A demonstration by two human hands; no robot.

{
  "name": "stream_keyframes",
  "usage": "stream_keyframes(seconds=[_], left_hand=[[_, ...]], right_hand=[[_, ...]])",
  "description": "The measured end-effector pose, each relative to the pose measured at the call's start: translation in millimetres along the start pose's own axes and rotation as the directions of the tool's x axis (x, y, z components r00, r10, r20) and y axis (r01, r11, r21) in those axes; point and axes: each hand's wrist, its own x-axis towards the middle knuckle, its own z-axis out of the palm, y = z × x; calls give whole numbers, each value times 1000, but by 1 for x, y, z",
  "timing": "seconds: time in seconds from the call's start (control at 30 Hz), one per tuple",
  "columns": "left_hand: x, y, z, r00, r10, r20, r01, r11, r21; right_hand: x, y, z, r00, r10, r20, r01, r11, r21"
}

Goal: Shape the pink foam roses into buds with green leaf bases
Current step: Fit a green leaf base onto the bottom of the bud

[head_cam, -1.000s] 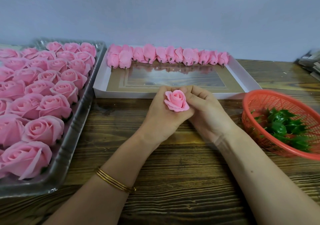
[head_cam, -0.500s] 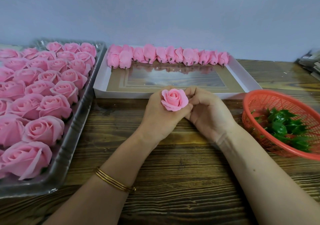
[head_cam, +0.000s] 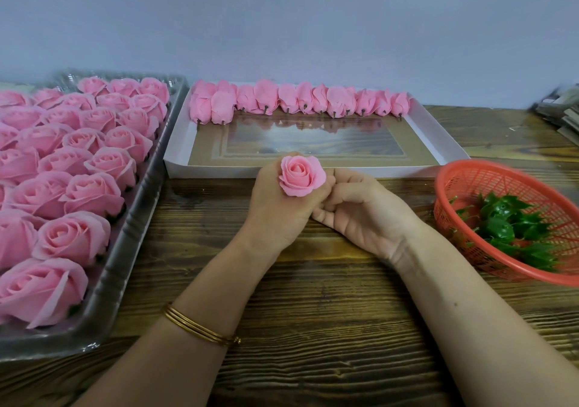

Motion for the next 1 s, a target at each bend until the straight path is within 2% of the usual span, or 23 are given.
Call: stream_keyframes(seconds=[0.13, 0.33, 0.7, 1.0], left_hand=[[-1, 4, 0, 999, -53, 8, 53, 998, -24], [-2, 10, 2, 993, -93, -76, 96, 995, 33], [-2, 12, 1, 994, -83, -73, 87, 994, 59], [-2, 13, 0, 995, -61, -81, 65, 996, 58]], right_hand=[[-3, 2, 1, 997, -19, 70, 19, 1000, 5], [-5, 4, 4, 992, -57, 113, 60, 998, -26], [-5, 10, 11, 995, -58, 77, 55, 998, 30], [-1, 13, 8, 977, -102, 189, 95, 994, 46]])
